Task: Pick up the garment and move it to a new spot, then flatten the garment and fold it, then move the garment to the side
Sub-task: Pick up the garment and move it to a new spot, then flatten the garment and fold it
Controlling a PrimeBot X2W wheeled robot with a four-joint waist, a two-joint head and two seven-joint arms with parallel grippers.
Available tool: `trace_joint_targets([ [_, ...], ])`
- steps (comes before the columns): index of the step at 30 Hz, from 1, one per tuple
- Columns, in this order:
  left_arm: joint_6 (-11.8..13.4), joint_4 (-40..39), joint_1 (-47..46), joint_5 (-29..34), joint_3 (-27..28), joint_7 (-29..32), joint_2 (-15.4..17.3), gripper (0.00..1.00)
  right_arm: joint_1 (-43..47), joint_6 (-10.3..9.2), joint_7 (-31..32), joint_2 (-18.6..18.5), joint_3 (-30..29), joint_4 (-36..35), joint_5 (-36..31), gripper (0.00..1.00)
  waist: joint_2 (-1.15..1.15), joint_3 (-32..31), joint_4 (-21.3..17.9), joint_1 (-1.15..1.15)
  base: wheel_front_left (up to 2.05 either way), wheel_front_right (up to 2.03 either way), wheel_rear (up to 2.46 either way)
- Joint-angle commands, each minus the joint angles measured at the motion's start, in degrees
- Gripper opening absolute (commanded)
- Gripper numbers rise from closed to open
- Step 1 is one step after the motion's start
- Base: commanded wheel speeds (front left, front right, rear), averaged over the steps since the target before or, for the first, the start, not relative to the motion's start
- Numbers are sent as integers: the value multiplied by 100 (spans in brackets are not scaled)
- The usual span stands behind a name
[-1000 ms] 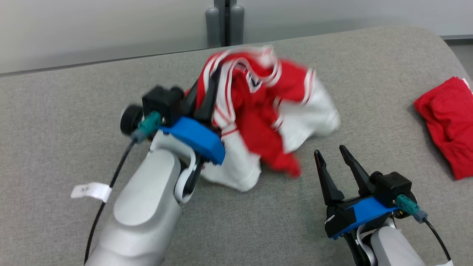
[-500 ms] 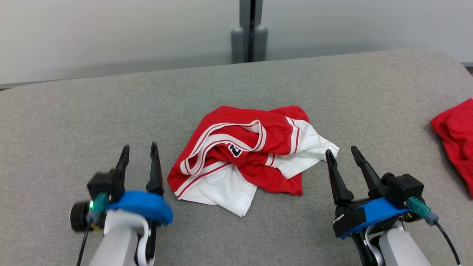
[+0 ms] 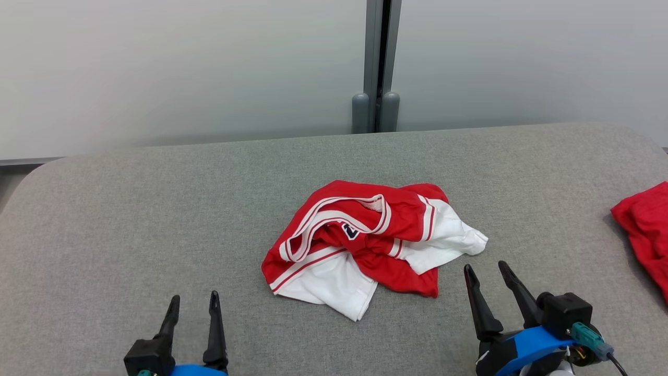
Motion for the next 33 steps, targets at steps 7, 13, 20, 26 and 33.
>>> trace_joint_targets([
  [7,-79,56,-2,10,17,-25,-38,100,71,0,-17,-2,57,15,-162,100,0,15,15,1,0,0,0],
  [13,-94,177,-216,-130,-198,-24,-39,100,-344,0,-17,-1,973,105,-163,100,0,246,188,1,0,0,0],
  [20,-14,263,-430,-363,-503,-24,-37,100,-1098,-1,-18,-10,2171,712,64,100,0,549,584,1,0,0,0],
  [26,42,271,-616,-410,-606,-25,-38,100,-1725,-1,40,-11,2690,1610,263,100,0,838,972,1,0,0,0],
  [33,95,237,-723,-615,-513,-25,-40,100,-2071,-1,187,-16,2793,2804,-34,100,0,1068,1156,1,0,0,0],
])
